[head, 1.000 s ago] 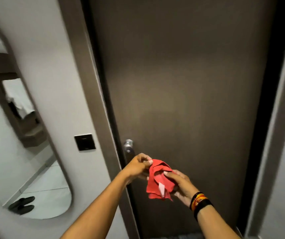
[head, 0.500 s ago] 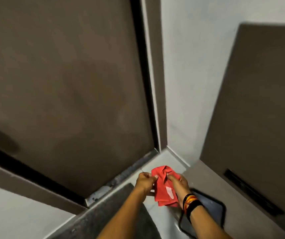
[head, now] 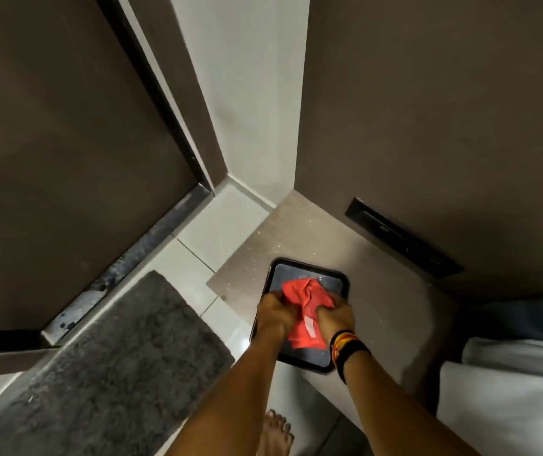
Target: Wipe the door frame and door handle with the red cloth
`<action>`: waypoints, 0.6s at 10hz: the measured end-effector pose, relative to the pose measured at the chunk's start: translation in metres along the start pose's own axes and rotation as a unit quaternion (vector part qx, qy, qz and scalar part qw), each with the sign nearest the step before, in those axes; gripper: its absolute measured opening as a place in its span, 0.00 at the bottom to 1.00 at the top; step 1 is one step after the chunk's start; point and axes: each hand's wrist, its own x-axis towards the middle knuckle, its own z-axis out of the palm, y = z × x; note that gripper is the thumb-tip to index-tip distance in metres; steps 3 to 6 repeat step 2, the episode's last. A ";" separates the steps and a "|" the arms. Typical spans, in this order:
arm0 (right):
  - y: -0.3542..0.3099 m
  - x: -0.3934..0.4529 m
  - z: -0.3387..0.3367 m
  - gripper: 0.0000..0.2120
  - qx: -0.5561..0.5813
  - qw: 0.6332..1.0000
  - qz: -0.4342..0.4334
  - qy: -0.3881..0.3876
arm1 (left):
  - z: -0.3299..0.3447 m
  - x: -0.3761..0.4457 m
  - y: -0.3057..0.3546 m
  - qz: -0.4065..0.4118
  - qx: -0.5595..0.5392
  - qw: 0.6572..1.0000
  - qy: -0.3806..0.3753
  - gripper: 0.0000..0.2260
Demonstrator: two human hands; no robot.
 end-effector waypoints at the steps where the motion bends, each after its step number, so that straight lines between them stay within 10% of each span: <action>1: 0.008 0.011 0.008 0.19 -0.047 0.999 0.009 -0.015 | 0.002 0.022 -0.018 0.010 0.006 0.998 -0.063 0.10; 6: 0.018 0.001 0.016 0.29 -0.146 0.987 -0.066 0.018 | 0.003 0.021 -0.026 0.065 0.031 0.997 -0.011 0.08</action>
